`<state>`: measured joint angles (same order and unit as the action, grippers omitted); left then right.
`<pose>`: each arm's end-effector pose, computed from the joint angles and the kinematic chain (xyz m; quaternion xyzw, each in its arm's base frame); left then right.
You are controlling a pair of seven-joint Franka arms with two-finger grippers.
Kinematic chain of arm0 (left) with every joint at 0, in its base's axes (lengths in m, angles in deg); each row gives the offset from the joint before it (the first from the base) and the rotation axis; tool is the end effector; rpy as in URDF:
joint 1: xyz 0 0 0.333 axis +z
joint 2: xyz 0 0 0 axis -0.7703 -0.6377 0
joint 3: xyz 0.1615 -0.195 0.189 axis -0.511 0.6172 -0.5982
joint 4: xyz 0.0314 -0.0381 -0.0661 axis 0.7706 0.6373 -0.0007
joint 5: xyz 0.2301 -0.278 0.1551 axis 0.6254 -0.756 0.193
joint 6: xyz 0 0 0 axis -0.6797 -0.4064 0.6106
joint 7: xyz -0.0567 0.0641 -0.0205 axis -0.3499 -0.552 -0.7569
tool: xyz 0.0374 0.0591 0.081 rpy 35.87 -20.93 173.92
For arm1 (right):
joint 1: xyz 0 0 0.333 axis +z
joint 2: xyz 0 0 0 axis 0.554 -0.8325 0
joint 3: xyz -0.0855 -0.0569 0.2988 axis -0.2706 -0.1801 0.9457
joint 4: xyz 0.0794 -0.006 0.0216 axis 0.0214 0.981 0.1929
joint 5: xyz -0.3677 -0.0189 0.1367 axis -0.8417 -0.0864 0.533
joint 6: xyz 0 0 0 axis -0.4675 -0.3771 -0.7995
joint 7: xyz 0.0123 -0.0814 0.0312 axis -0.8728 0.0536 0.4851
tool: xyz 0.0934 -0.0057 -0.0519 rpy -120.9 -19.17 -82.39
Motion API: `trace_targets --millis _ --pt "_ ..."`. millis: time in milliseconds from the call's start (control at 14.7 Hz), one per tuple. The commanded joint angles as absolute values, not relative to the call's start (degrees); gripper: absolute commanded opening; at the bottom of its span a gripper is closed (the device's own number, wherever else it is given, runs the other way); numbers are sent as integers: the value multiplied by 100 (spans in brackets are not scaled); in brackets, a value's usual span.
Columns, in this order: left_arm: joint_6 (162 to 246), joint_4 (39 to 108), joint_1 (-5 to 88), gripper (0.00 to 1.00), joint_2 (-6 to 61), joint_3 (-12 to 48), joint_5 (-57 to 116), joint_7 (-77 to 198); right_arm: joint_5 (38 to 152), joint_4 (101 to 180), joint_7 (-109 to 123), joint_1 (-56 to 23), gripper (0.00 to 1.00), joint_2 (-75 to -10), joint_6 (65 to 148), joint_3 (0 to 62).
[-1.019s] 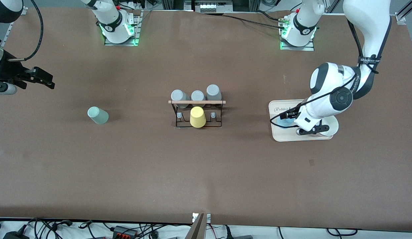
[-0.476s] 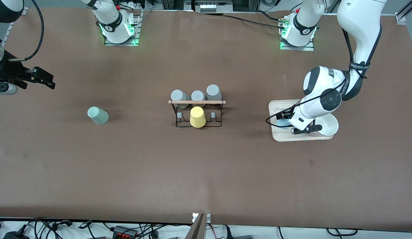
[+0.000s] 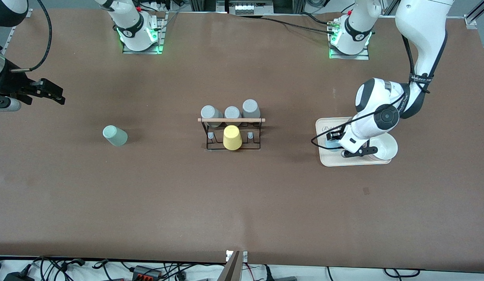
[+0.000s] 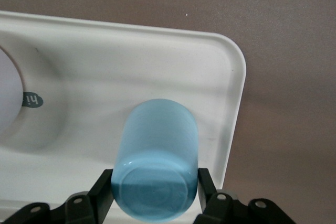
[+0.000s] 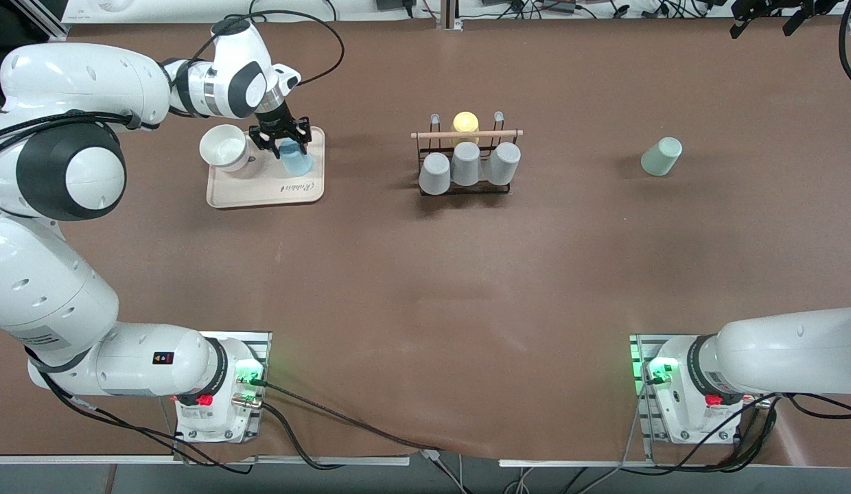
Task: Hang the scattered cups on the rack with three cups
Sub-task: 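Reach the left gripper down and grasp the light blue cup on the tray, then carry the light blue cup with the left gripper to the rack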
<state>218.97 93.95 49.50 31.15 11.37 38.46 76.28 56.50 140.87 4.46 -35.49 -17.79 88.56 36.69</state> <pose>0.5549 -0.1205 0.2285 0.9919 0.0905 -0.0883 0.0120 0.5539 -0.0172 0.5703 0.9999 0.0106 -0.0076 0.0103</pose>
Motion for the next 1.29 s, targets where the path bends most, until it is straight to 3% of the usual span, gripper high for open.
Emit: trace_targets --millis 0,136,612,951,1223 --pt "21822 9365 4967 50 3207 1164 3976 7757 5709 14016 465 -3567 100 -1747 8739 3703" --pt "21621 9112 4968 46 3225 1164 3976 7757 5709 14016 465 -3567 100 -1747 8739 3703" --pt "20048 7539 4950 46 3243 1452 3897 8353 5709 14008 465 -3567 100 -1747 8739 3703" --pt "19967 6844 4880 46 3208 2191 3897 9907 5701 14008 474 -3567 100 -1747 8748 3703" --pt "19766 6405 4275 46 3094 2262 3906 10937 5674 14016 491 -3567 100 -1756 8774 3703"
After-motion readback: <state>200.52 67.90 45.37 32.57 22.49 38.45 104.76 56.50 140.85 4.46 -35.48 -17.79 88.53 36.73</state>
